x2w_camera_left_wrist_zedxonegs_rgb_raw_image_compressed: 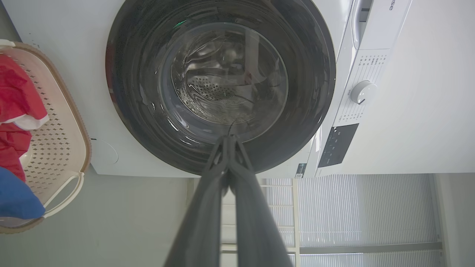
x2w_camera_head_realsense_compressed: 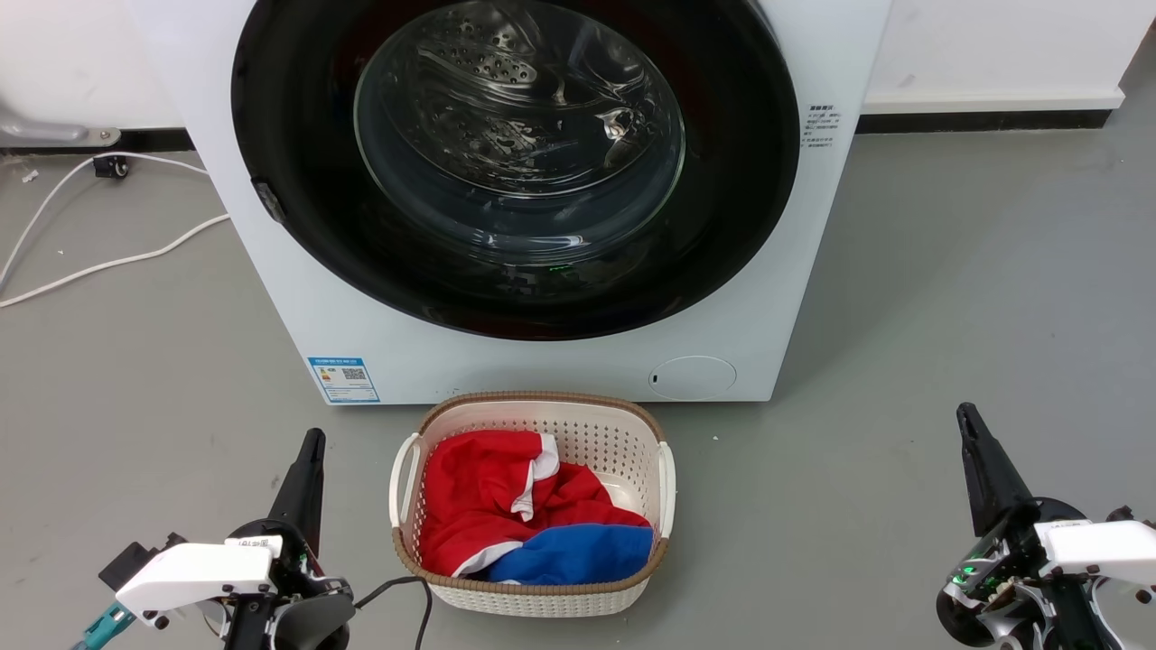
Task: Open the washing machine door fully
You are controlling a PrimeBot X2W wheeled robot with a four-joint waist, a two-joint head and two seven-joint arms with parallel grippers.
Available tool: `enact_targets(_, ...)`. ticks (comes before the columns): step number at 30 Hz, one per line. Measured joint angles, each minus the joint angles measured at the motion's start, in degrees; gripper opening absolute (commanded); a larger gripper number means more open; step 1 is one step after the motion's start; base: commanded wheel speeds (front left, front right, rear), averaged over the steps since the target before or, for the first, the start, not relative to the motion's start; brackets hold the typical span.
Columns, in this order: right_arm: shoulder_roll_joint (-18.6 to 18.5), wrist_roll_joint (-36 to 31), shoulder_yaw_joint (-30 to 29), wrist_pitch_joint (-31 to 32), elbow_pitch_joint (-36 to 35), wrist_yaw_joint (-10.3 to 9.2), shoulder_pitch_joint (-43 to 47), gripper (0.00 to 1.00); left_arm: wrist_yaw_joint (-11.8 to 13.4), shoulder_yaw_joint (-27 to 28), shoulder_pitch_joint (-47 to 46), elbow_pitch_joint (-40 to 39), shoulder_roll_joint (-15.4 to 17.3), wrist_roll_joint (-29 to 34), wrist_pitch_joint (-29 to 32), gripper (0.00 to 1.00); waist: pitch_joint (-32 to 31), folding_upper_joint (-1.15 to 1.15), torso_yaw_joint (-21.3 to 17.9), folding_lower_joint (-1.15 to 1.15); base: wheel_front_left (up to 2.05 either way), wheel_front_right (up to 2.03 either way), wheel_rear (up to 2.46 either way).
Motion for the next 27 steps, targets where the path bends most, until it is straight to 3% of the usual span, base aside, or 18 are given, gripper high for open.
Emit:
enact_targets(25, 0.1, -0.1, -0.1, 0.0, 0.0, 0.00, 0.0, 0.00, 0.0, 0.0, 0.0, 0.0, 0.0, 0.0, 0.0, 0.00, 0.0, 0.00, 0.0, 0.00, 0.00, 0.00, 0.00)
enact_targets(26, 0.1, -0.1, -0.1, 0.0, 0.1, 0.00, 0.1, 1.00, 0.0, 0.0, 0.1, 0.1, 0.0, 0.0, 0.0, 1.00, 0.0, 0.00, 0.0, 0.00, 0.00, 0.00, 0.00)
enact_targets(27, 0.1, -0.1, -0.1, 0.0, 0.5, -0.01, 0.3, 1.00, 0.0, -0.1, 0.3, 0.5, -0.1, 0.0, 0.0, 1.00, 0.0, 0.00, 0.0, 0.00, 0.00, 0.00, 0.00)
